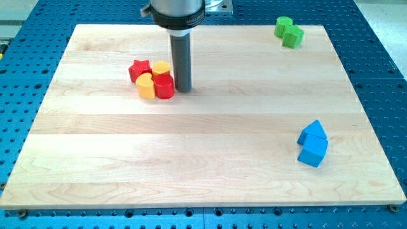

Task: Push the green star into the heart

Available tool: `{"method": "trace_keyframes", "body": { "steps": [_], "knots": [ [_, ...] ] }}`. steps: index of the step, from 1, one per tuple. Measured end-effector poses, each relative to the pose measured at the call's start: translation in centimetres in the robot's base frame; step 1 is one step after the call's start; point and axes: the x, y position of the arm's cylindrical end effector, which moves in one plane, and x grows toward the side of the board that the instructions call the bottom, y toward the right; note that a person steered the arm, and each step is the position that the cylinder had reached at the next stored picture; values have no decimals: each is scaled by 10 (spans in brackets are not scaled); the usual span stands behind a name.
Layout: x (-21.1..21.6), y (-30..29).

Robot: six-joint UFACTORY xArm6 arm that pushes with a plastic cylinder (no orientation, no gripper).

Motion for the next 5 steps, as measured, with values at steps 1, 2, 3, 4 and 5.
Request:
{"method": "trace_keyframes", "body": {
  "steps": [1, 2, 3, 4, 5],
  "knots": [
    [-46, 118],
    [-95, 278],
    [-167, 355],
    [-161, 277],
    [-103, 153]
  ]
}}
